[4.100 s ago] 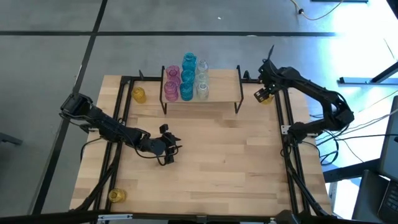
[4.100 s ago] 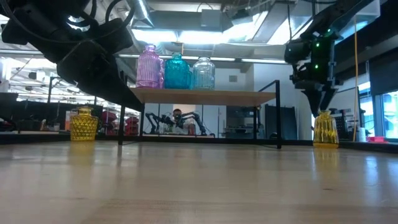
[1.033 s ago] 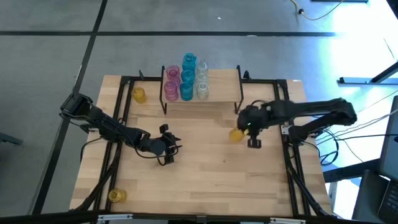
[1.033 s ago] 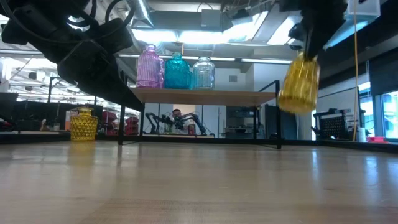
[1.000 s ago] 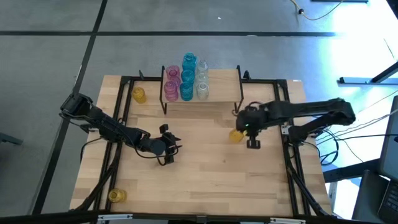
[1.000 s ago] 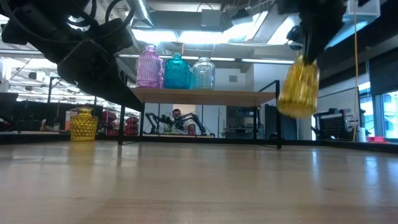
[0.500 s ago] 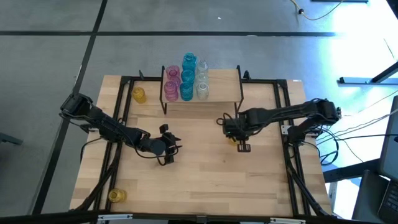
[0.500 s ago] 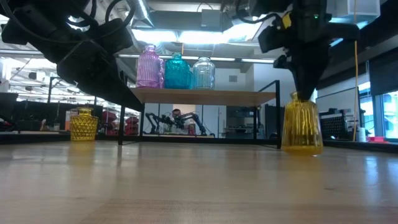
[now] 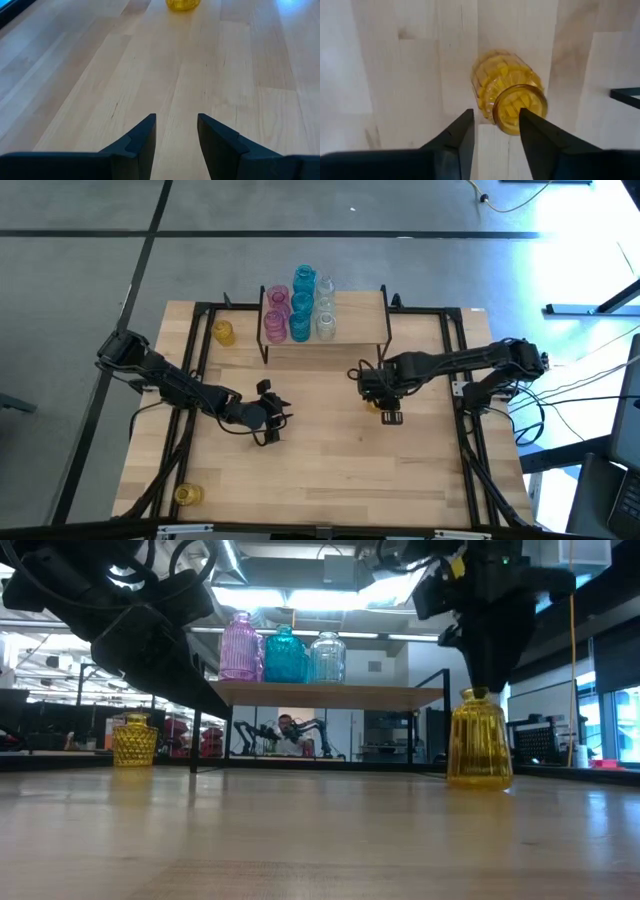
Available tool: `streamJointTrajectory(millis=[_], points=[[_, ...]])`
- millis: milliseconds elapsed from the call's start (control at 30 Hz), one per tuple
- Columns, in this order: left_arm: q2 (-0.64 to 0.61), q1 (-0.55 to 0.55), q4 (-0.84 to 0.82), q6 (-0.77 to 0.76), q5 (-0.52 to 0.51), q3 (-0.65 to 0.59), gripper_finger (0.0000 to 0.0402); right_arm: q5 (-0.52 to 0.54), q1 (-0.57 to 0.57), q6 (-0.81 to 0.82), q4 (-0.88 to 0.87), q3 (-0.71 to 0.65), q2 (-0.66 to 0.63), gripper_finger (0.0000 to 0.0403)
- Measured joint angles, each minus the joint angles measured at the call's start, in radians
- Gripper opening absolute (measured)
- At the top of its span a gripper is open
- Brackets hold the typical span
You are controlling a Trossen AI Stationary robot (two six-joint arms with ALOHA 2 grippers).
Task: Sort vases onto shelf
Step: Put the top right yellow flower vase on the shelf
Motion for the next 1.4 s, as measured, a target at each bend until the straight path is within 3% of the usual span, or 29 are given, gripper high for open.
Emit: streamJointTrajectory(millis=[133,300,733,900,1400], points=[[0.0,0.0,0.0,0.0,0.0,0.0,0.0137,-0.004,0.02,0.018,-0.013,0.013,-0.063,0.0144],[0.0,0.0,-0.006,0.0,0.0,0.0,0.0137,0.071,0.044,0.024,0.022,-0.025,-0.187,0.0144],[0.0,0.001,-0.005,0.0,-0.011,0.0,0.0137,0.079,0.052,0.038,0.479,-0.509,-0.588,0.0145],[0.0,0.012,0.0,-0.001,-0.01,0.0,0.0137,0.079,0.052,0.038,0.55,-0.58,-0.596,0.0145],[0.0,0.012,0.001,-0.008,-0.007,0.0,0.0137,0.113,0.052,0.033,0.568,-0.582,-0.571,0.0145]])
